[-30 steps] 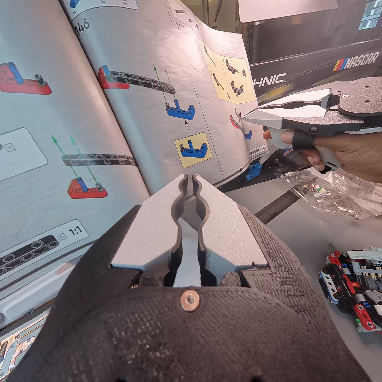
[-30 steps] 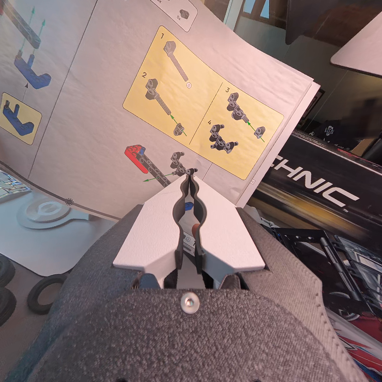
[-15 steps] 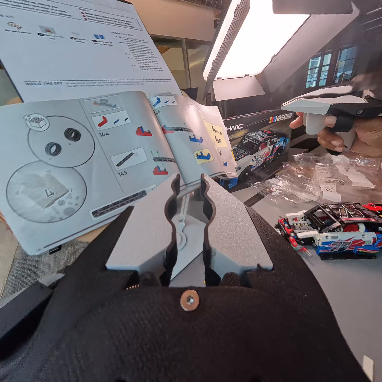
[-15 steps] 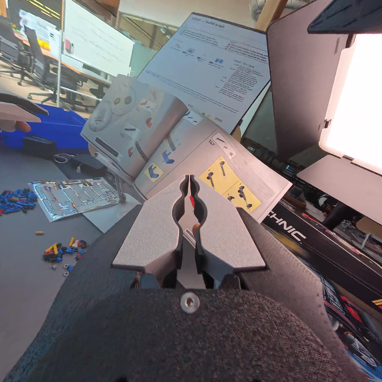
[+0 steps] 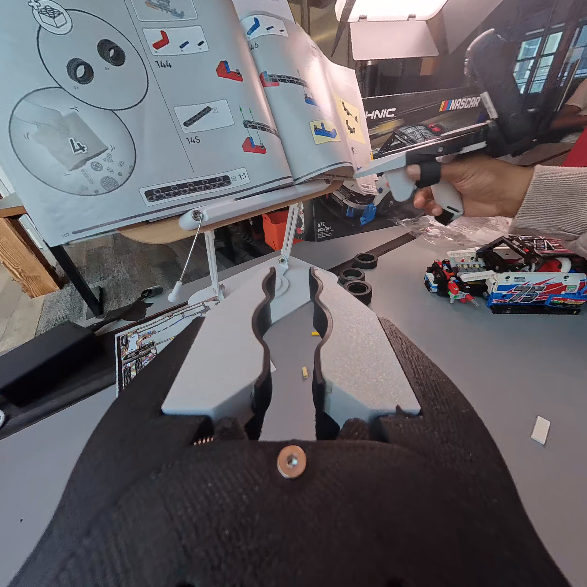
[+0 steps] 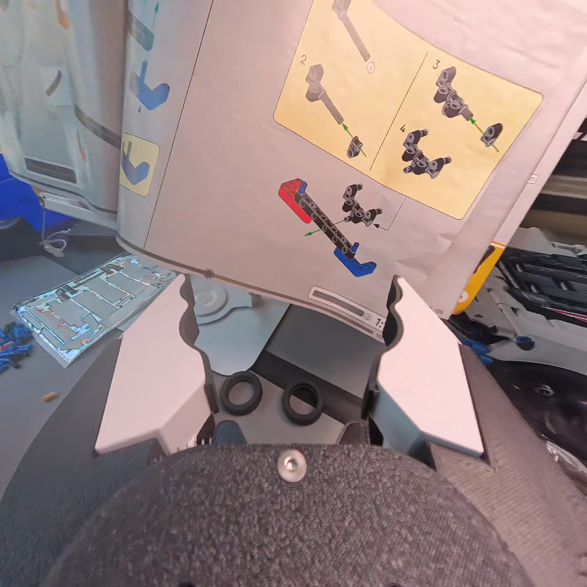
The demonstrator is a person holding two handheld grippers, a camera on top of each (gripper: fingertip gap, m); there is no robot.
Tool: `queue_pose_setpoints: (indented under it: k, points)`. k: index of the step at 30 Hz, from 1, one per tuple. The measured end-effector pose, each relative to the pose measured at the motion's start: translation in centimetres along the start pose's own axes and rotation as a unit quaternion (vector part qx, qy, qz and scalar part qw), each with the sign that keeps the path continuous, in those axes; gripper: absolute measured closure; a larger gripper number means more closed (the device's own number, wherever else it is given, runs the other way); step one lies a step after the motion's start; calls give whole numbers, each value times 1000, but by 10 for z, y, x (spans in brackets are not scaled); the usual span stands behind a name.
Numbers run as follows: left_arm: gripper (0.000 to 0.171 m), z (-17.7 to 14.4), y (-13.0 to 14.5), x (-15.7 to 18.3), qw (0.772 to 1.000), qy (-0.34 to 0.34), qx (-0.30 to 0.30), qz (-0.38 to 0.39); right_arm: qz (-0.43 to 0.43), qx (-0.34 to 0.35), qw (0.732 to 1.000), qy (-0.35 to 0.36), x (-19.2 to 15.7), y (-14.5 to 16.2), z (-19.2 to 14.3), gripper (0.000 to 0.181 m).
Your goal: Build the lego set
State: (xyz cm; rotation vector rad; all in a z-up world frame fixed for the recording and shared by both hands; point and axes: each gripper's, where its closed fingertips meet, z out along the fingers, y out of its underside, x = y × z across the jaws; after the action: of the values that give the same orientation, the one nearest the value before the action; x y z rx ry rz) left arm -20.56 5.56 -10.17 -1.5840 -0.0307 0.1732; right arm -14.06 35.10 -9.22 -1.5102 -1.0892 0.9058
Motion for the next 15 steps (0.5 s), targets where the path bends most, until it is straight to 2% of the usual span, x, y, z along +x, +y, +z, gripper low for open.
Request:
queue_pose_setpoints:
  k: [3,5,8,9,11,15]
  points:
    - [152,-2,8,4,1000,6,-7,8,-41,-7,998,39,-2,5,19,65]
    - [152,0,15,6,1000,13,-14,6,-92,-2,992,80,3,4,25,75]
    - [152,3,25,8,999,19,-24,14,-114,15,990,87,-2,-1,26,92]
    - [152,4,27,8,999,19,-27,19,-120,18,988,92,-1,-2,25,104]
    - [153,4,30,1,999,3,-34,27,-140,17,986,91,-4,-3,23,112]
    - [153,-2,35,-31,996,-62,-58,19,-206,21,974,86,-12,-5,16,141]
